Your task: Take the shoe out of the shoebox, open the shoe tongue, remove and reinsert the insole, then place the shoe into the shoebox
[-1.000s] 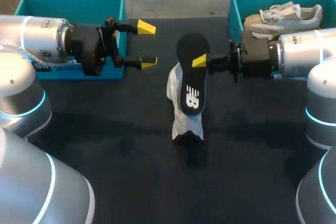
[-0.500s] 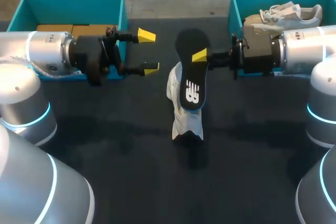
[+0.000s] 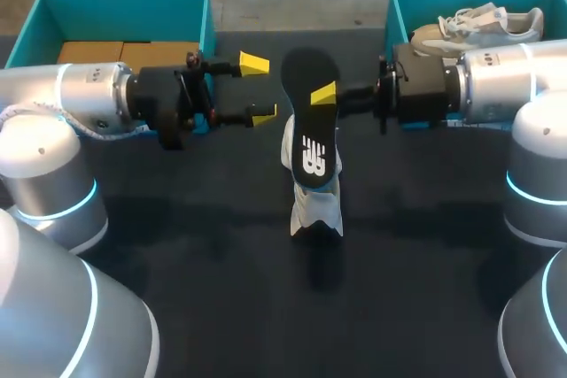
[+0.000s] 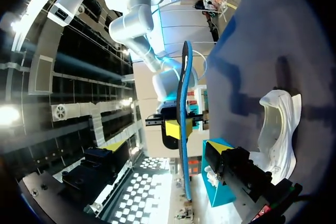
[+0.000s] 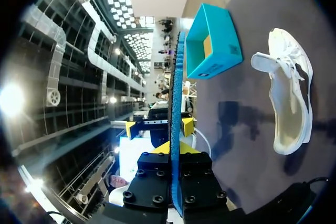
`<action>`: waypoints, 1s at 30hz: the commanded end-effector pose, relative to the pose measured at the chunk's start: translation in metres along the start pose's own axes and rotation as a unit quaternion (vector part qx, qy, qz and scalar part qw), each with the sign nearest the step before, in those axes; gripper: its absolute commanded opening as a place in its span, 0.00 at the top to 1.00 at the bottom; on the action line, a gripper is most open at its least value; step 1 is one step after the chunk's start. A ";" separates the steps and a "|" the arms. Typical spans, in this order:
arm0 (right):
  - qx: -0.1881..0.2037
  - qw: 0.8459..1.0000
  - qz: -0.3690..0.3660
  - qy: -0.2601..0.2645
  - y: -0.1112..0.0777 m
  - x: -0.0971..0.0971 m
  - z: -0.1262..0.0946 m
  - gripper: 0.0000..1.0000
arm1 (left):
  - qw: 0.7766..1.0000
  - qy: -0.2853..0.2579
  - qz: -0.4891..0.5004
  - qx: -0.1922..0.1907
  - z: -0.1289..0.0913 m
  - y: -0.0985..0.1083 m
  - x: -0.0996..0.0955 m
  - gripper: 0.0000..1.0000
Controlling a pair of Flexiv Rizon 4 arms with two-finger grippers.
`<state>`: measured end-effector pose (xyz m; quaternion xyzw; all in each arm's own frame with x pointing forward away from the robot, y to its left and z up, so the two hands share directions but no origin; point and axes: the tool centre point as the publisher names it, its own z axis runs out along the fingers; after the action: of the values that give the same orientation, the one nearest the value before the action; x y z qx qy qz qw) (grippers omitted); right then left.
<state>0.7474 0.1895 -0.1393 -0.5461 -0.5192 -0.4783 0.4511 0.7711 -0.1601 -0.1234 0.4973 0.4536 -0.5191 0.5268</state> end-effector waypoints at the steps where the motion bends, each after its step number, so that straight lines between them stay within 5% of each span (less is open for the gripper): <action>1: 0.002 1.000 0.001 0.000 0.002 -0.001 0.012 1.00 | 1.000 -0.005 -0.001 -0.002 0.009 0.004 0.004 0.07; 8: 0.004 1.000 0.004 0.005 -0.002 -0.004 0.019 1.00 | 1.000 -0.004 -0.003 -0.001 0.015 0.007 0.007 0.13; 12: 0.006 1.000 0.004 0.005 -0.005 -0.005 0.021 1.00 | 1.000 -0.003 -0.006 -0.005 0.017 0.008 0.010 0.29; 30: 0.006 1.000 0.001 0.012 -0.006 -0.007 0.027 1.00 | 1.000 0.000 -0.019 -0.011 0.024 0.006 0.017 0.54</action>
<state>0.7414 0.2116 -0.1481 -0.5381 -0.5166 -0.4798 0.4619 0.7785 -0.1838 -0.1367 0.4853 0.4675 -0.5248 0.5201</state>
